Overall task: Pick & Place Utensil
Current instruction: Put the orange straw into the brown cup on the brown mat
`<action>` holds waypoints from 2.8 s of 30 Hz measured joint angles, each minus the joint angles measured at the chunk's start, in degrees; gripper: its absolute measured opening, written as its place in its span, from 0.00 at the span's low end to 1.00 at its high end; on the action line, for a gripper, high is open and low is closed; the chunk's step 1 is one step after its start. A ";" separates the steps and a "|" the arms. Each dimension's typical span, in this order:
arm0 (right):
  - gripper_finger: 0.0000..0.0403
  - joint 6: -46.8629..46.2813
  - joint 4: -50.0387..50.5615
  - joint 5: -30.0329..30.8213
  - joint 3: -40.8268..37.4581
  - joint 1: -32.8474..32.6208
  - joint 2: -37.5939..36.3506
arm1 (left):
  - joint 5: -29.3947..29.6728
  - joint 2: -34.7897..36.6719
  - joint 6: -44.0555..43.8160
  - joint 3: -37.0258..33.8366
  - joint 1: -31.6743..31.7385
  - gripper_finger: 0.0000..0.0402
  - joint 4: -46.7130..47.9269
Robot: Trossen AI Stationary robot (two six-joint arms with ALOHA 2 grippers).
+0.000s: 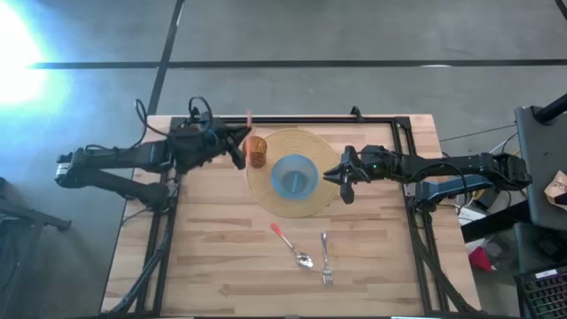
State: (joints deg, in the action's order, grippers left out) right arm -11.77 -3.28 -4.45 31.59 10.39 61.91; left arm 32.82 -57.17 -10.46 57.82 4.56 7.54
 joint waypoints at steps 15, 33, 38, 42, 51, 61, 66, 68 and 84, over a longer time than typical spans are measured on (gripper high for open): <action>0.19 0.00 0.01 0.00 0.00 0.00 0.00 | -1.90 -3.00 4.57 -1.12 9.53 0.02 -6.53; 0.15 -0.04 -0.01 0.02 0.00 -0.02 0.00 | -2.07 -4.15 4.05 -20.30 12.30 0.02 -31.83; 0.16 -0.09 -0.01 0.03 0.00 -0.02 0.00 | -1.88 -4.13 4.00 -23.00 12.81 0.01 -34.09; 0.16 -0.05 -0.01 0.04 0.00 -0.01 0.00 | -1.86 -4.13 2.81 -24.02 13.26 0.02 -34.34; 0.14 -0.04 -0.03 0.04 0.00 -0.02 0.00 | -0.08 -4.13 -0.63 -27.88 13.51 0.02 -38.31; 0.16 -0.04 -0.05 0.04 0.00 -0.01 0.00 | 4.05 -4.24 -5.35 -30.25 13.72 0.02 -40.61; 0.14 -0.04 -0.07 0.04 0.00 0.00 0.00 | 4.99 -4.88 -8.26 -30.25 13.74 0.03 -40.57; 0.14 -0.04 -0.05 0.04 0.00 -0.01 0.00 | 6.00 -5.74 -8.99 -30.25 13.74 0.03 -40.58; 0.18 -0.02 -0.03 0.04 0.00 -0.01 0.00 | 7.67 -14.17 -11.26 -30.25 13.74 0.04 -45.16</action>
State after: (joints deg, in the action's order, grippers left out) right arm -11.79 -3.31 -4.40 31.59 10.38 61.91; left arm 40.49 -71.34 -21.71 27.57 18.31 -37.62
